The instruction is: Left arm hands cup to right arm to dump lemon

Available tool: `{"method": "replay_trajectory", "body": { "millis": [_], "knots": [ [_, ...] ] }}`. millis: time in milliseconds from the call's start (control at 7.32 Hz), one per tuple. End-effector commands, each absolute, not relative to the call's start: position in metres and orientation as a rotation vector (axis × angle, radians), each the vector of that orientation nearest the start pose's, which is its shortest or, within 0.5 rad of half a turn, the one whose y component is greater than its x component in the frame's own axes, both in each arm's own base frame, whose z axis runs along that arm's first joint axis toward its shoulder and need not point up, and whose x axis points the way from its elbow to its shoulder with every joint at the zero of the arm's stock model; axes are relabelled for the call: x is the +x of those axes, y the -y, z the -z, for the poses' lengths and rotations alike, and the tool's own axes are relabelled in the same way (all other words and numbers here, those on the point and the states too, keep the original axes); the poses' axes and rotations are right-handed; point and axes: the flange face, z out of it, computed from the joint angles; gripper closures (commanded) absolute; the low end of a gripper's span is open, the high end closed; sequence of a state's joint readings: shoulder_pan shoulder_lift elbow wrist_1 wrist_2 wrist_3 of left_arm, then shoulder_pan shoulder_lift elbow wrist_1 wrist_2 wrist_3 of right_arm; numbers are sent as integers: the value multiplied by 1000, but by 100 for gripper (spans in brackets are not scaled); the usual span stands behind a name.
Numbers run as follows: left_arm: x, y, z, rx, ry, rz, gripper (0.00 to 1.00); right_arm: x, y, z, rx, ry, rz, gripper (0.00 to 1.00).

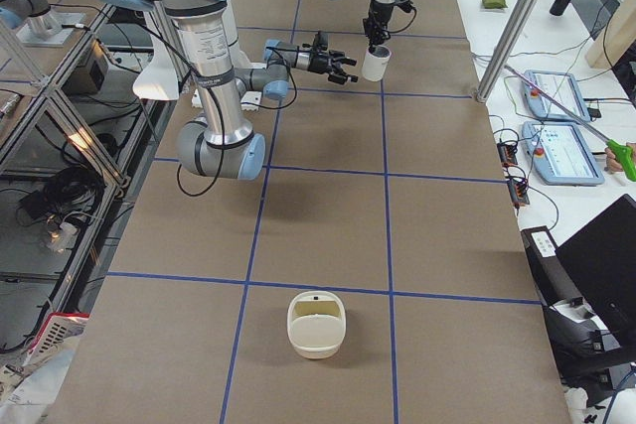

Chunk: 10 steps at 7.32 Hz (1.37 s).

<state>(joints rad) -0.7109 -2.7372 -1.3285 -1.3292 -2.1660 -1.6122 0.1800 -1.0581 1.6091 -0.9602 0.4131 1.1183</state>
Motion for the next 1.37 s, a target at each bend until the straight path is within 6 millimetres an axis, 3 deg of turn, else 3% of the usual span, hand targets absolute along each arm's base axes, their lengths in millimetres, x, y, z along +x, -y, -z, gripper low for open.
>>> {"method": "replay_trajectory", "body": {
  "millis": [0, 1229],
  "knots": [
    [532, 531, -13, -334, -822, 470, 100, -572, 332, -256, 1273, 635, -441, 3],
    [534, 507, -7, -342, -821, 442, 100, -572, 332, -256, 1274, 635, -441, 2]
  ]
}}
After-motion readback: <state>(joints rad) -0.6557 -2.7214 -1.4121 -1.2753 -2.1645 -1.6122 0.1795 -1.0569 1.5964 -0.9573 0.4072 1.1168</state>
